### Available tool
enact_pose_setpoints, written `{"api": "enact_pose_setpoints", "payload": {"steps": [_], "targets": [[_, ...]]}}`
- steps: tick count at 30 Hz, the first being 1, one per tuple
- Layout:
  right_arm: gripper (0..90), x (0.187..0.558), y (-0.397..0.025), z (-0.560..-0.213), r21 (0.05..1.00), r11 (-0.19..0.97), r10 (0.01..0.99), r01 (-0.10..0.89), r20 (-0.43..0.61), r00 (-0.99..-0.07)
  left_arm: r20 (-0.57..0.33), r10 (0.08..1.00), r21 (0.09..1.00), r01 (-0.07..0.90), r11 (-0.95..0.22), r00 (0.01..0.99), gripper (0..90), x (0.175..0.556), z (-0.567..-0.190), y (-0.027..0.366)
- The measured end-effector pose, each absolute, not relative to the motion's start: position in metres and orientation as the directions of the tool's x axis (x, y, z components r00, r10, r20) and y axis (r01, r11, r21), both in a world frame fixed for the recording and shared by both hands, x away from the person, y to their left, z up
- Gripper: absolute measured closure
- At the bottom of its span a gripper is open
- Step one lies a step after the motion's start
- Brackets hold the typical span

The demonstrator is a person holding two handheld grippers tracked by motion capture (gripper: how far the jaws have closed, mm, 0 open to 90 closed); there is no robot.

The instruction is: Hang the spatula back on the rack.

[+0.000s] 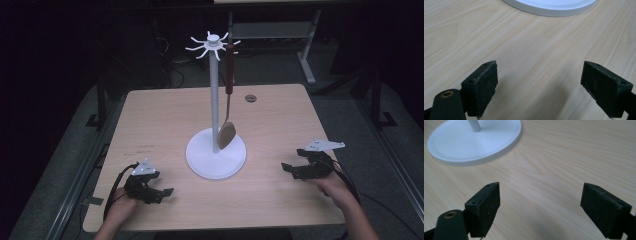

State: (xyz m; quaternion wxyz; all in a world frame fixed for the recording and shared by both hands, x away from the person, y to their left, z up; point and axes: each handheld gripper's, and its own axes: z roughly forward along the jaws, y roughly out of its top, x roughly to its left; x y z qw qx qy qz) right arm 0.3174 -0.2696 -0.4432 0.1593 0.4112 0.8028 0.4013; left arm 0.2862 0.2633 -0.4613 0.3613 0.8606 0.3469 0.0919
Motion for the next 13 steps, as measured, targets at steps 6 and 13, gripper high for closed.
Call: {"api": "enact_pose_setpoints", "payload": {"steps": [6,13], "targets": [[14.9,0.3194,-0.2681,-0.4491,0.752,0.367,0.788,0.547,0.061,-0.613,-0.091,0.663,0.686,0.530,-0.499,0.743,13.8,0.2864,-0.4613,0.2633],[14.9,0.3197,-0.2701,-0.4477,0.759,0.356,0.787,0.545,0.071,-0.613,-0.091,0.665,0.686,0.531,-0.497,0.741,13.9,0.2871,-0.4620,0.2623]]}}
